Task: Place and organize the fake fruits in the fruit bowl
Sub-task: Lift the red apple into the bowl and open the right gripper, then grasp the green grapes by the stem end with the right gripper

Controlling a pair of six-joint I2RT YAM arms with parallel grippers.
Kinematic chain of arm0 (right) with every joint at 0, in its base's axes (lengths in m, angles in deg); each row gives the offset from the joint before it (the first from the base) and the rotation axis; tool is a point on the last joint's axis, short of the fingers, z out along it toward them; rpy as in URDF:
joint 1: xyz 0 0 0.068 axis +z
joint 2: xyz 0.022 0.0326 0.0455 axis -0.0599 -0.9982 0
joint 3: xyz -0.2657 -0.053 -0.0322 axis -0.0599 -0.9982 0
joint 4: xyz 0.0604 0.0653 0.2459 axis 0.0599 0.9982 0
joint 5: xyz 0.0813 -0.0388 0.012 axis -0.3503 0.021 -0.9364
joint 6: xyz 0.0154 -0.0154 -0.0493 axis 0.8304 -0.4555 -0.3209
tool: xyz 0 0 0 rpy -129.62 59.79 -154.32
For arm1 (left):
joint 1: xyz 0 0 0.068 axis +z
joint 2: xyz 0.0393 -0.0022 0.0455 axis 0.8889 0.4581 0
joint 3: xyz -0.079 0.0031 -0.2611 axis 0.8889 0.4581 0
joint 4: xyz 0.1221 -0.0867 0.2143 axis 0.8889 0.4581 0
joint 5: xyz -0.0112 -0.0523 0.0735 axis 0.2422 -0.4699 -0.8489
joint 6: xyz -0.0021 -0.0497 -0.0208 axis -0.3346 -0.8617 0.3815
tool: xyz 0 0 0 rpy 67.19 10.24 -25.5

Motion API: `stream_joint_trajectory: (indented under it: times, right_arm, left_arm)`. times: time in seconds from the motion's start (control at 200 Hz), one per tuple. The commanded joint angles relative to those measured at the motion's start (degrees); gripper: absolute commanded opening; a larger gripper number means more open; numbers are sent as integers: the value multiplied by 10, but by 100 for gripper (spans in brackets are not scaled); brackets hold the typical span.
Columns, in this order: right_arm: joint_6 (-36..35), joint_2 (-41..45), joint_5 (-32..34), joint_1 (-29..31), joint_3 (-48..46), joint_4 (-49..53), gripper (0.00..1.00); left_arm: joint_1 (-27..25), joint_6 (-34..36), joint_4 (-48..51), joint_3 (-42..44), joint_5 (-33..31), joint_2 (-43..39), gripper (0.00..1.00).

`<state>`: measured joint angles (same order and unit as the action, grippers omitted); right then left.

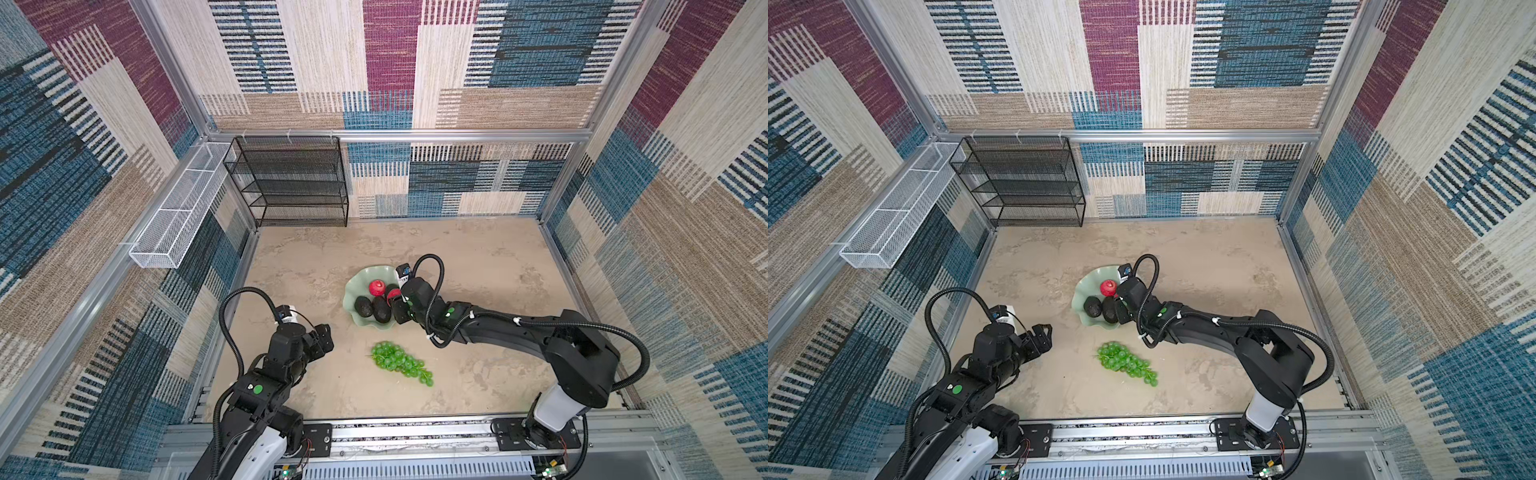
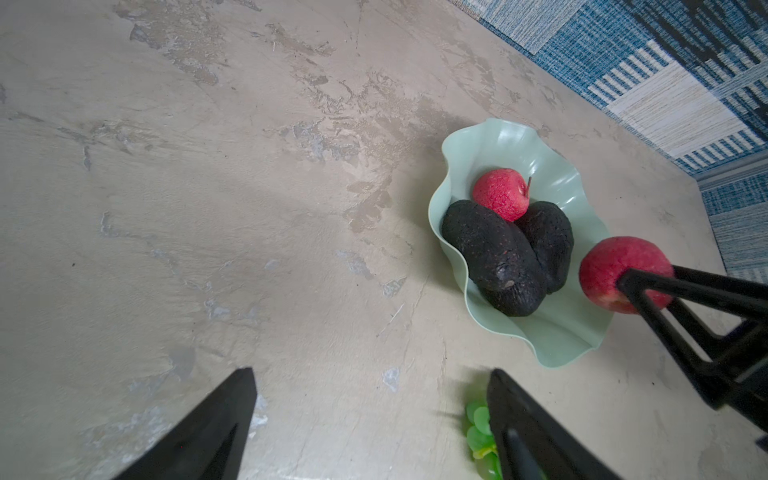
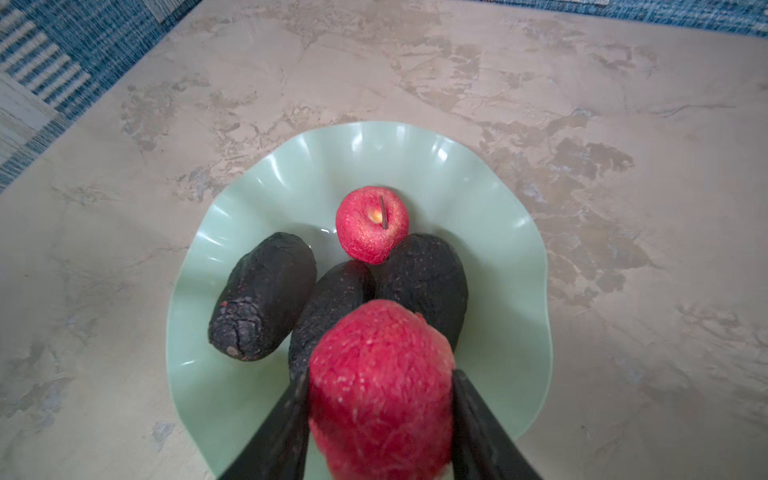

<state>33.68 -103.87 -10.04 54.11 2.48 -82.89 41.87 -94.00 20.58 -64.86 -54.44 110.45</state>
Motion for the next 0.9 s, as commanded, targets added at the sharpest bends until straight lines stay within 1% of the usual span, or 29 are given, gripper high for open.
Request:
stream_joint_trajectory:
  times: [0.0, 0.08, 0.205, 0.366, 0.486, 0.561, 0.641, 0.696, 0.756, 0.816, 0.892]
  right_arm:
    - [-4, -16, -22, -3, -1, -31, 46]
    - [-4, -26, -26, -4, -4, -34, 48]
    - [-4, -29, -27, -5, -1, -34, 54]
    - [-1, -6, -26, -6, -9, -30, 70]
    - [2, 38, -26, -6, -37, -18, 76]
    - [-1, 82, -45, -5, -76, -18, 77]
    - [-18, 135, -88, 1, -137, -37, 79]
    - [-35, 170, -117, 17, -185, -64, 81]
    - [-46, 208, -135, 45, -236, -100, 84]
    - [-43, 237, -154, 65, -281, -138, 86]
    - [-41, 258, -165, 76, -324, -181, 87]
  left_arm:
    - [0, 11, 7, -5, -16, -1, 90]
    - [1, 11, 4, -5, -15, 0, 90]
    - [0, 12, 0, -6, -12, 6, 90]
    - [0, 11, -2, -6, -12, 9, 90]
    - [1, 12, -4, -7, -13, 10, 90]
    - [1, 12, -5, -8, -14, 11, 90]
    - [1, 10, -7, -6, -18, 10, 90]
    - [1, 10, -13, -3, -17, 8, 90]
    - [1, 9, -19, -1, -17, 8, 90]
    - [1, 11, -21, -1, -16, 12, 90]
    - [1, 15, -21, -5, -14, 17, 90]
